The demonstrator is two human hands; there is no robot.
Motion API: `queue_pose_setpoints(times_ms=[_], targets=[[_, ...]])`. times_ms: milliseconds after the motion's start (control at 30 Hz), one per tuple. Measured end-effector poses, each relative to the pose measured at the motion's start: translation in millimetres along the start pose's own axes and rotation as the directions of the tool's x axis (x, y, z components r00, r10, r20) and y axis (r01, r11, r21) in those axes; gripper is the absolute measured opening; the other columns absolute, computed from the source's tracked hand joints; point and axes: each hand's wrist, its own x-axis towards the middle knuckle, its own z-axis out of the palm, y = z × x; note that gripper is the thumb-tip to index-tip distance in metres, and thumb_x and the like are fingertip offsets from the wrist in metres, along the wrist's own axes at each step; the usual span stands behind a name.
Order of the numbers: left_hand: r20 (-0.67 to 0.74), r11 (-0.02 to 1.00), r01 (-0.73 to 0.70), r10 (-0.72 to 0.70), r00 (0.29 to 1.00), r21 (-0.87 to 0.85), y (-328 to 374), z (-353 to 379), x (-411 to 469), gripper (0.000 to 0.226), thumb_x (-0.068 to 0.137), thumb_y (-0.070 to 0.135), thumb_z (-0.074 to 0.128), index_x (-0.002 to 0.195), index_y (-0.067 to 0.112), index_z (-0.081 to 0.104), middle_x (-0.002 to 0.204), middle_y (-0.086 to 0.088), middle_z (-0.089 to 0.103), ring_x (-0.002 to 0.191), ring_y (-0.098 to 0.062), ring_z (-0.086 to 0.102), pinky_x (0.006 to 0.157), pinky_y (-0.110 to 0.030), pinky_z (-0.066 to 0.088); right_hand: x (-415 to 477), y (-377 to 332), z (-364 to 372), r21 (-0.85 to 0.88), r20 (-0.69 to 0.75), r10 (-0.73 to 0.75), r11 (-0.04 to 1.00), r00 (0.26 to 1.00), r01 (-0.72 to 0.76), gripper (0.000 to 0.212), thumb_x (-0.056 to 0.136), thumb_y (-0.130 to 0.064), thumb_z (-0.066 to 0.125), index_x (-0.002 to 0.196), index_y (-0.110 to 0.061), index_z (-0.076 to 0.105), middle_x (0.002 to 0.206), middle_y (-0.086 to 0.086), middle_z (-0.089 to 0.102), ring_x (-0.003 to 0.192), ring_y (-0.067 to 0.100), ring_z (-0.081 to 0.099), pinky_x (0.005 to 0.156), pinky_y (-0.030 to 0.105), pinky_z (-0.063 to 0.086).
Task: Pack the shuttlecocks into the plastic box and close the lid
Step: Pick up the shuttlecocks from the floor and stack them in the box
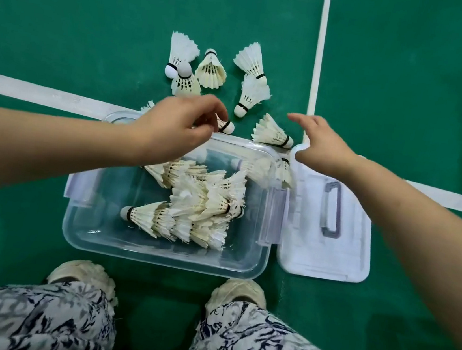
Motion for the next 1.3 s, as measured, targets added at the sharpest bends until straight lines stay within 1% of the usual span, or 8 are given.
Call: queue_pose_setpoints(times_ms=[167, 267, 433, 567, 700, 1067, 1167, 1300], targets=[[0.035, 1.000, 0.010, -0.010, 0.999, 0.005, -2, 6, 3, 0.022, 0.088, 0.009, 0.047, 0.106, 0.021, 0.056, 0.096, 0.001, 0.061, 0.091, -0.019, 0.055, 0.080, -0.033, 0.043, -2, 27, 19, -0.120, 0.187, -0.013, 0.992, 0.982, 0.037, 0.098, 0.070, -0.027, 0.075, 0.146, -0.036, 0.014, 0.153, 0.006, 0.018, 0.137, 0.031, 0.021, 0.112, 0.045, 0.025], [0.048, 1.000, 0.008, -0.008, 0.999, 0.011, -1, 9, 4, 0.023, 0.088, 0.009, 0.048, 0.107, 0.021, 0.055, 0.095, 0.003, 0.060, 0.092, -0.019, 0.055, 0.079, -0.030, 0.043, 0, 30, 27, -0.225, 0.193, -0.028, 0.972, 0.981, 0.072, 0.109, 0.066, -0.038, 0.079, 0.147, -0.035, 0.006, 0.156, 0.005, 0.009, 0.141, 0.031, 0.014, 0.114, 0.047, 0.023], [0.052, 1.000, 0.004, -0.006, 0.999, 0.030, -8, 8, 5, 0.025, 0.088, 0.009, 0.048, 0.101, 0.030, 0.052, 0.095, 0.005, 0.060, 0.089, -0.014, 0.054, 0.069, -0.015, 0.039, 13, 23, 27, -0.316, 0.164, -0.052, 0.943, 0.985, 0.102, 0.111, 0.067, -0.030, 0.078, 0.147, -0.035, 0.001, 0.157, 0.005, 0.004, 0.141, 0.032, 0.013, 0.112, 0.045, 0.025], [0.052, 0.999, 0.021, -0.022, 0.998, 0.027, -13, 10, 4, 0.024, 0.088, 0.010, 0.048, 0.105, 0.025, 0.054, 0.094, 0.007, 0.059, 0.091, -0.015, 0.055, 0.076, -0.025, 0.040, 24, 17, 23, -0.356, 0.153, -0.060, 0.928, 0.986, 0.112, 0.109, 0.068, -0.024, 0.074, 0.147, -0.036, 0.000, 0.157, 0.006, 0.004, 0.141, 0.032, 0.013, 0.110, 0.047, 0.027], [0.055, 1.000, 0.006, -0.007, 0.998, 0.022, -14, 10, 6, 0.024, 0.088, 0.010, 0.048, 0.105, 0.027, 0.052, 0.093, 0.008, 0.059, 0.091, -0.014, 0.055, 0.076, -0.026, 0.041, 32, 16, 19, -0.410, 0.163, -0.059, 0.904, 0.985, 0.122, 0.108, 0.069, -0.024, 0.073, 0.146, -0.038, -0.001, 0.157, 0.006, 0.003, 0.142, 0.032, 0.011, 0.110, 0.048, 0.027], [0.048, 1.000, 0.007, -0.008, 0.999, 0.014, -18, 7, 1, 0.026, 0.087, 0.007, 0.047, 0.107, 0.021, 0.054, 0.086, 0.018, 0.055, 0.088, -0.014, 0.054, 0.074, -0.024, 0.040, 42, 0, 13, -0.592, 0.188, -0.123, 0.777, 0.974, 0.212, 0.095, 0.073, -0.023, 0.066, 0.145, -0.040, 0.008, 0.155, 0.008, 0.012, 0.137, 0.034, 0.022, 0.103, 0.046, 0.034], [0.048, 1.000, 0.003, -0.004, 0.999, 0.012, -19, 6, 0, 0.026, 0.086, 0.007, 0.048, 0.107, 0.022, 0.054, 0.087, 0.014, 0.056, 0.088, -0.014, 0.055, 0.070, -0.021, 0.041, 43, -4, 15, -0.635, 0.178, -0.121, 0.744, 0.977, 0.208, 0.074, 0.075, -0.021, 0.063, 0.139, -0.034, 0.028, 0.150, 0.010, 0.021, 0.133, 0.034, 0.027, 0.100, 0.045, 0.035], [0.044, 1.000, 0.009, -0.009, 0.999, 0.011, -22, 6, 0, 0.027, 0.086, 0.006, 0.048, 0.106, 0.022, 0.055, 0.087, 0.011, 0.057, 0.087, -0.015, 0.055, 0.069, -0.014, 0.039, 46, -3, 15, -0.643, 0.067, -0.177, 0.745, 0.982, 0.178, 0.040, 0.082, -0.012, 0.052, 0.121, -0.018, 0.049, 0.128, 0.011, 0.045, 0.114, 0.033, 0.042, 0.086, 0.042, 0.045]])
